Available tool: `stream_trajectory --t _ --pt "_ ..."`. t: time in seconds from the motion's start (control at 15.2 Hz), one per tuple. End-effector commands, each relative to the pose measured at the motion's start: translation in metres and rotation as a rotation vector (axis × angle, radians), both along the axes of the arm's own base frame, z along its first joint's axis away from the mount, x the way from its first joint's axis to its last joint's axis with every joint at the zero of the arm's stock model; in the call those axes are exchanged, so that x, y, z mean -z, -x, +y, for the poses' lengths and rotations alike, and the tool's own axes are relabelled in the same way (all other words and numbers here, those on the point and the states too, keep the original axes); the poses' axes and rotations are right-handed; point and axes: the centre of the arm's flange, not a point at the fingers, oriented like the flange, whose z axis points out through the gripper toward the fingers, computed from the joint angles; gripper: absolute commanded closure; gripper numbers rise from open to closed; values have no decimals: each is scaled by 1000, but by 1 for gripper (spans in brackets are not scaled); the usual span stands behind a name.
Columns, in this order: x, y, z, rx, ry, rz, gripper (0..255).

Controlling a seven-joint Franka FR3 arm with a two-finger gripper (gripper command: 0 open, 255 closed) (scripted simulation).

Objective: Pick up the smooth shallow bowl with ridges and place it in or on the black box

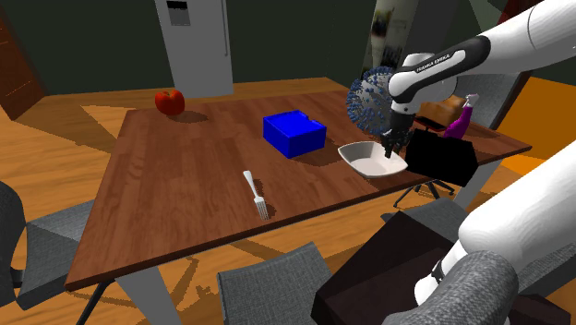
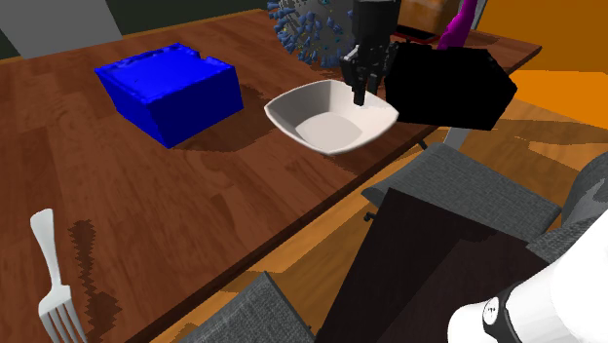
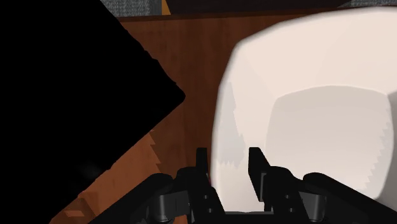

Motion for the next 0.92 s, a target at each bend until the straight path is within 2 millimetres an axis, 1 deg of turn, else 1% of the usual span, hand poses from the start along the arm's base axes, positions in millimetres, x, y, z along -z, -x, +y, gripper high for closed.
stream_trajectory --t 0.0,0.13,0.86 --pt "1 0 0 0 -1 2 255" --pt "1 0 0 0 -1 2 255" --pt "-57 0 0 0 -1 2 255"
